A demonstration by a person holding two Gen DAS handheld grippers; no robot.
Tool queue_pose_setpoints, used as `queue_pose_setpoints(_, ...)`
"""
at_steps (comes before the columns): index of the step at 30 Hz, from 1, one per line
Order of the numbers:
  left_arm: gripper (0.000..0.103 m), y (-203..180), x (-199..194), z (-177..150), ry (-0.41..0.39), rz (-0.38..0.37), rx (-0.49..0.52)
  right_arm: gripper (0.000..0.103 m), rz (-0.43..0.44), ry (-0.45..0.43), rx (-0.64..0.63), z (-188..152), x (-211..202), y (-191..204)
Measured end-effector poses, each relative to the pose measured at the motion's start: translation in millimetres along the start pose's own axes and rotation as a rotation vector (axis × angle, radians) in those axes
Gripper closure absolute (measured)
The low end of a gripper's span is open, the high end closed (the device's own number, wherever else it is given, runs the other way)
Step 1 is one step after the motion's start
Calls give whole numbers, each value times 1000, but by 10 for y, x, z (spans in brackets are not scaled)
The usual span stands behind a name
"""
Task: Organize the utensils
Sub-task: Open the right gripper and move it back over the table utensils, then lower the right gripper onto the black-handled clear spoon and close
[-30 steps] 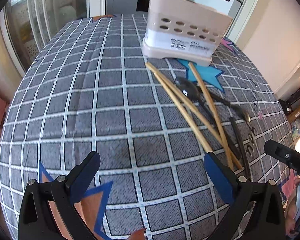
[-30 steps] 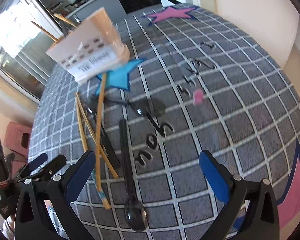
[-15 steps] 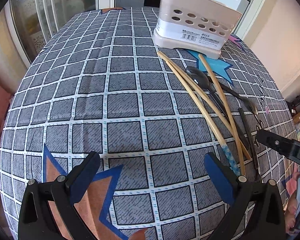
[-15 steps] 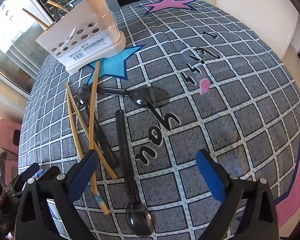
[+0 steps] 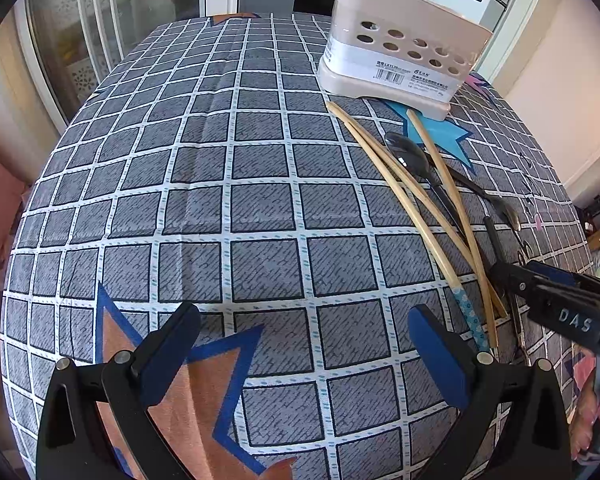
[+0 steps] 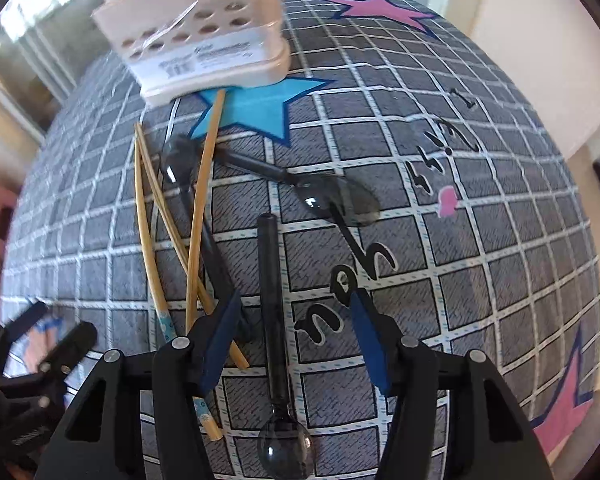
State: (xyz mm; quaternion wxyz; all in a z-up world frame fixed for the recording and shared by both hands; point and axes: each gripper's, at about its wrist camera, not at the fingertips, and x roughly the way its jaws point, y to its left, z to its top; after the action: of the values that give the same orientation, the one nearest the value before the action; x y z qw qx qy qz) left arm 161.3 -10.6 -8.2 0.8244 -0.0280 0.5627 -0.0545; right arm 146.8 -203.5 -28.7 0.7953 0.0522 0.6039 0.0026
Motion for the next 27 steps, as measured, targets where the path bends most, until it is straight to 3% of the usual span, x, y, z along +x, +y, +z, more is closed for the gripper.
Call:
queue_pose_setpoints(8, 0, -28, -12, 115, 1, 0, 8, 48, 14, 40, -5, 25, 4, -16)
queue_pose_setpoints(12, 0, -99, 19, 246, 7, 13, 18, 62, 29, 47, -8, 73, 11, -23)
queue_pose_setpoints(16, 0, -144, 70, 357, 33, 1, 19, 68, 39, 58, -12, 95, 5, -11)
queue_pose_setpoints(22, 0, -239, 184, 490, 74, -11, 33, 68, 168, 87, 116, 155, 11, -283)
queue_pose_setpoints(27, 0, -336, 302, 517, 104, 24, 54, 68, 109, 101, 57, 177, 8, -204)
